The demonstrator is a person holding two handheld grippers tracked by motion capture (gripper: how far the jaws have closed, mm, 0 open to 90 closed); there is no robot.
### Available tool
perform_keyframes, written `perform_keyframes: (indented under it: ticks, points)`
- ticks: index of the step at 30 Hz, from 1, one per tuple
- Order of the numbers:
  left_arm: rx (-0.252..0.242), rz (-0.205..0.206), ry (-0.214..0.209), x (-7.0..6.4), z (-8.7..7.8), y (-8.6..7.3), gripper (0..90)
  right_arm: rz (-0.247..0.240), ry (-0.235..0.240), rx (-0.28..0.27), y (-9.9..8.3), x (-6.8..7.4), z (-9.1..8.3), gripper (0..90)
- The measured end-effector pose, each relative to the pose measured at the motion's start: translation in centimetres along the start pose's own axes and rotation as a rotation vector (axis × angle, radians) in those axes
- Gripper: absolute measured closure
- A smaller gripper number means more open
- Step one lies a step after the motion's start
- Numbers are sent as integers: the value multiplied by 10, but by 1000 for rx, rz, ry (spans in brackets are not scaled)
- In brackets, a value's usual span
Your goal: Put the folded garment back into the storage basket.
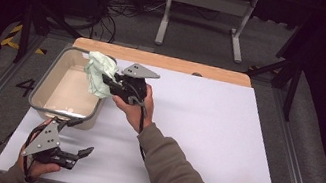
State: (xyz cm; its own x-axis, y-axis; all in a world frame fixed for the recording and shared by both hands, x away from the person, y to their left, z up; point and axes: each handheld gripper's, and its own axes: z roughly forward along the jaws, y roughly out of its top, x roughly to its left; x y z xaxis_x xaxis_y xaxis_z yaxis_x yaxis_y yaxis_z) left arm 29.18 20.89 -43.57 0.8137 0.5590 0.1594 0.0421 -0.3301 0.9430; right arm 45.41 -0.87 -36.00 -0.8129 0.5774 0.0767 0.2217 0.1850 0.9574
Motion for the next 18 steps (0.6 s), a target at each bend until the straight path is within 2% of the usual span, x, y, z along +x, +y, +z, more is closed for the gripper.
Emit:
perform_keyframes:
  ticks: [9,11,13,14,18]
  points:
    - [-13,-12,2,1,-2,0,130,12,9,7,4,6,17,714]
    - [-10,-2,1,1,-2,0,130,9,10,12,4,8,21,714]
    - [-18,-15,7,1,-3,0,127,13,10,16,4,9,24,712]
    - [-18,-7,17,2,-3,0,127,14,7,14,3,10,26,711]
    - [-19,-21,13,2,-2,-1,127,27,12,11,2,11,32,710]
